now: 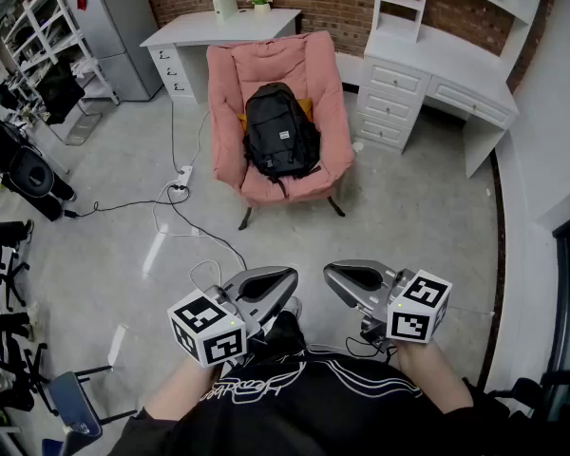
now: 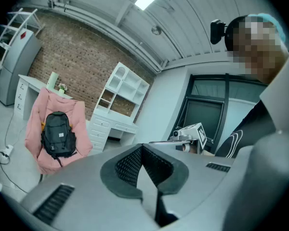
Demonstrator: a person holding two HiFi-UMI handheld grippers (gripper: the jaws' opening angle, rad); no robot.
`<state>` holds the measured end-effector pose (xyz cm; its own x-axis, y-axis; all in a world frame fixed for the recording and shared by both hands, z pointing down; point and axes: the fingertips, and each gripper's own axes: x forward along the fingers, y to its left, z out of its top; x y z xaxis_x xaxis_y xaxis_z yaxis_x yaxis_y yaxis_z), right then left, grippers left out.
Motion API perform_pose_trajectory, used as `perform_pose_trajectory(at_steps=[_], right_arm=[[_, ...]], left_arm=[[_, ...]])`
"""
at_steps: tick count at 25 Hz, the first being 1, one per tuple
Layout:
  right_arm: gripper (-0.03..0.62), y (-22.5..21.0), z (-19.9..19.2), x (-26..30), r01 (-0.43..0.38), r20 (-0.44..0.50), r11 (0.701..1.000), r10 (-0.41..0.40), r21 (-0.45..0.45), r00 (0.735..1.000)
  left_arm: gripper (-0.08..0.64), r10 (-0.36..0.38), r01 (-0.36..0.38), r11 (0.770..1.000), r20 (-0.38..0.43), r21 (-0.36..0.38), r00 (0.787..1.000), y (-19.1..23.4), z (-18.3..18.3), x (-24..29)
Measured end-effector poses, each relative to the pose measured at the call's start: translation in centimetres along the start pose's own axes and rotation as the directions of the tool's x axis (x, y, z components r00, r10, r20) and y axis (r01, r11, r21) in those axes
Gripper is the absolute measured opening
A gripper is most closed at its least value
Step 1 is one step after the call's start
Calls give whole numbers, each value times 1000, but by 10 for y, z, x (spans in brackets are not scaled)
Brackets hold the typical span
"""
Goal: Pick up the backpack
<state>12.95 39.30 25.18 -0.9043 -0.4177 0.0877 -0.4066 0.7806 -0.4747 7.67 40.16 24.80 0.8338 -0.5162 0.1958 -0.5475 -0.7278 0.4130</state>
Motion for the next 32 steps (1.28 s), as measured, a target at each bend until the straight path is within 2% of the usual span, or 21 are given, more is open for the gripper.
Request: perform_pose_trajectory(at_steps=[3,7,14,26,32], right_arm=[[5,3,2,2,4,-4,1000,-5,-11,1000],[5,-2,6,11,15,3,1000,-15,11,1000],[5,-37,12,50,10,-15,998,-9,66,1000],[5,-148,47,168,48,-41,981,-40,189,998],[6,-201,65,225,104,-63,970,-93,218,994]], left_arm=[[3,15,-15,1000,-1,16,1000,2,3,-6],[3,21,-21,1000,16,-6,1000,14,13,-10],[3,14,-9,991,31,-133,999,69,19,0],[3,23,-30,971,-35,-238,999,231,64,33],[3,39,-54,954,-55,-296,998,319,84,42]])
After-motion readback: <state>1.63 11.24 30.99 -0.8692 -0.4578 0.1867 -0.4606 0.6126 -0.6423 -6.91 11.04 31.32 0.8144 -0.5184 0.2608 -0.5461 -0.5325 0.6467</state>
